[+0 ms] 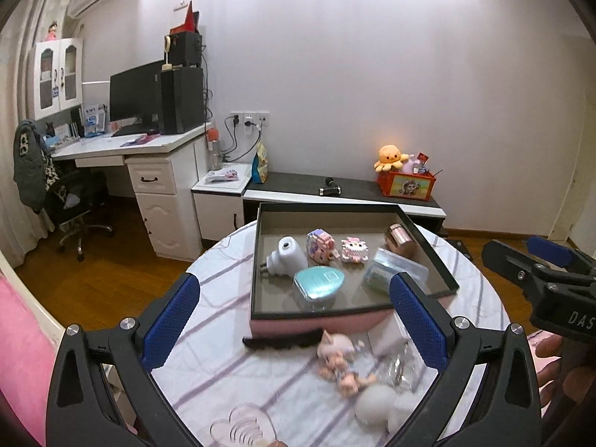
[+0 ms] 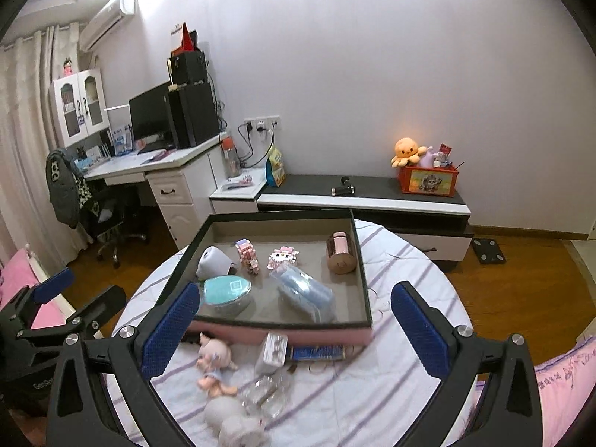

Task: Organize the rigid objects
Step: 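Withdraw both tools from the box toward the remaining table items, then grasp the white piggy bank with the left tool while the right tool grasps the glass bottle, then lower the piggy bank into the box with the left tool while the right tool places the bottle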

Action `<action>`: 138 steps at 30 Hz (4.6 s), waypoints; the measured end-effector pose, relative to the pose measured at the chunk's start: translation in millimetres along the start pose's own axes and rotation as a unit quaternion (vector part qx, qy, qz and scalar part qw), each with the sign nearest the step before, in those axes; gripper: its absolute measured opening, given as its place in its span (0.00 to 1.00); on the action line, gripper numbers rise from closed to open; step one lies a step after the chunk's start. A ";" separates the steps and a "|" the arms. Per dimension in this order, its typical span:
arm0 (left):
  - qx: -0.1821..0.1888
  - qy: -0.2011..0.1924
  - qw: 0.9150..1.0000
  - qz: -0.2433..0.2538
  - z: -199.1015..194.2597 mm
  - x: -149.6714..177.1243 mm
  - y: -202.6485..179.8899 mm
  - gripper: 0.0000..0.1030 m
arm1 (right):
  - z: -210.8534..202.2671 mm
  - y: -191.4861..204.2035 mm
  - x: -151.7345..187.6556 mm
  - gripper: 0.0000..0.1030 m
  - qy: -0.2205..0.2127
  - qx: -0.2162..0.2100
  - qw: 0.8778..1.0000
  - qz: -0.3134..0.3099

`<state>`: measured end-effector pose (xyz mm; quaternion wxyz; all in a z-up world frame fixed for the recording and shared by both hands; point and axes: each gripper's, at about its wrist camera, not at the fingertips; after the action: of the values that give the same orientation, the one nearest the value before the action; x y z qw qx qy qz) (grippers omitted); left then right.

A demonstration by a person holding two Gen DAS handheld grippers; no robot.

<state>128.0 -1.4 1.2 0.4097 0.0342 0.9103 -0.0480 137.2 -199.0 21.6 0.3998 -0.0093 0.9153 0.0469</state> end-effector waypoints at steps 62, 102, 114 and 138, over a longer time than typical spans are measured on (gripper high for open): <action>0.039 0.136 0.990 -0.008 48.7 107.6 -54.3 1.00 | 39.3 -53.2 103.8 1.00 0.112 -0.006 0.993 0.047; 0.042 0.149 0.988 -0.018 79.5 109.1 0.0 0.68 | 136.3 8.7 96.1 0.81 0.181 -0.008 0.983 -0.024; 0.056 0.133 0.989 -0.023 77.3 102.7 5.3 0.68 | 110.2 -4.4 100.9 0.57 0.162 -0.011 0.987 -0.024; 0.062 0.024 0.998 -0.001 71.5 -20.9 11.8 0.68 | 74.4 -2.2 -25.5 0.57 0.047 -0.058 0.996 -0.053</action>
<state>196.1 1.5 -31.1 0.3844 0.0598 0.9154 -0.1037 209.0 -194.8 -10.1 0.3567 -0.0835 0.9272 0.0783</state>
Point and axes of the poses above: each gripper's, at about its wrist camera, not at the fingertips, and z roughly the way its jaws point, y to its left, x to its underside, and after that the axes turned 11 degrees about y, right-handed
